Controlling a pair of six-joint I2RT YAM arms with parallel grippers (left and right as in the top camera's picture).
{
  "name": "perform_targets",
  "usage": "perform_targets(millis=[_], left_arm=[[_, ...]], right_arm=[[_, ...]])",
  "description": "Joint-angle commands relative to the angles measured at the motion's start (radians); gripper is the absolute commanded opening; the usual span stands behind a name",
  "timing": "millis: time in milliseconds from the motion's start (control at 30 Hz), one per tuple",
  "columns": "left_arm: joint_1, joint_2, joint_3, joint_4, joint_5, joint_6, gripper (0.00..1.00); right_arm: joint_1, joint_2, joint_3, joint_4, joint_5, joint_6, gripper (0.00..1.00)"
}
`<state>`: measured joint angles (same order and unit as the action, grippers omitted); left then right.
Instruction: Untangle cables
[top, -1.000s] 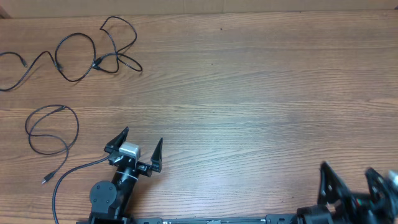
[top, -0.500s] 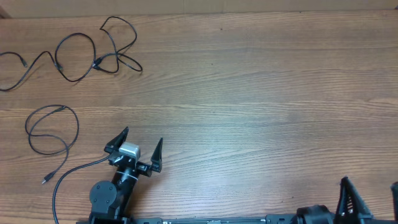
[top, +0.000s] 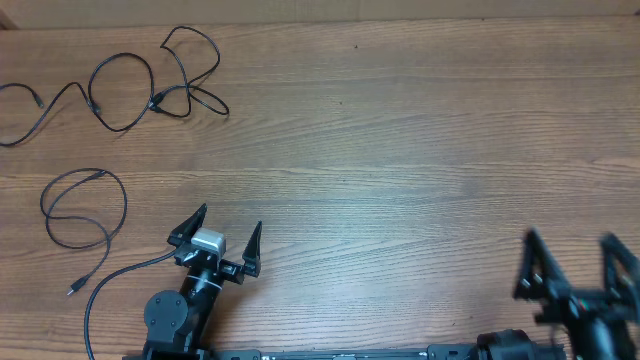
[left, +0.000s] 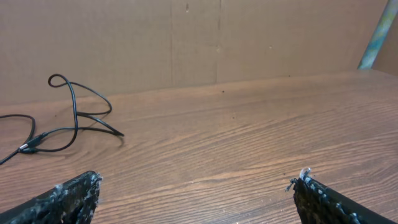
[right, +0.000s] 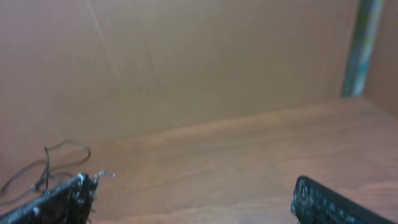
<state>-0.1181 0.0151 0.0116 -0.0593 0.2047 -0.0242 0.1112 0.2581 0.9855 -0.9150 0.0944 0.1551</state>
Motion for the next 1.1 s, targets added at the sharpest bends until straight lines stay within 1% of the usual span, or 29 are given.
perform_targets(millis=[0,167,233,367,533,633,900,1067], left_arm=[[0.002,-0.011,-0.007,0.0,-0.005,-0.013,1.0],[0.002,-0.011,-0.007,0.0,-0.005,-0.013,0.99],[0.002,-0.011,-0.007,0.0,-0.005,-0.013,1.0],[0.002,-0.011,-0.007,0.0,-0.005,-0.013,1.0],[0.002,-0.011,-0.007,0.0,-0.005,-0.013,1.0],[0.002,-0.011,-0.007,0.0,-0.005,-0.013,0.99],[0.002,-0.011,-0.007,0.0,-0.005,-0.013,1.0],[0.002,-0.011,-0.007,0.0,-0.005,-0.013,1.0]], right_arm=[[-0.004,-0.002,-0.121,0.087,-0.069,-0.007,1.0],[-0.017,-0.005,-0.319,0.272,-0.129,-0.007,1.0],[-0.046,-0.019,-0.422,0.373,-0.161,-0.007,1.0],[-0.119,-0.09,-0.538,0.467,-0.23,-0.007,1.0],[-0.182,-0.206,-0.633,0.527,-0.238,-0.007,1.0],[-0.19,-0.249,-0.683,0.592,-0.238,-0.007,1.0],[-0.19,-0.255,-0.851,0.829,-0.273,-0.003,1.0],[-0.19,-0.255,-0.894,0.882,-0.28,-0.003,1.0]])
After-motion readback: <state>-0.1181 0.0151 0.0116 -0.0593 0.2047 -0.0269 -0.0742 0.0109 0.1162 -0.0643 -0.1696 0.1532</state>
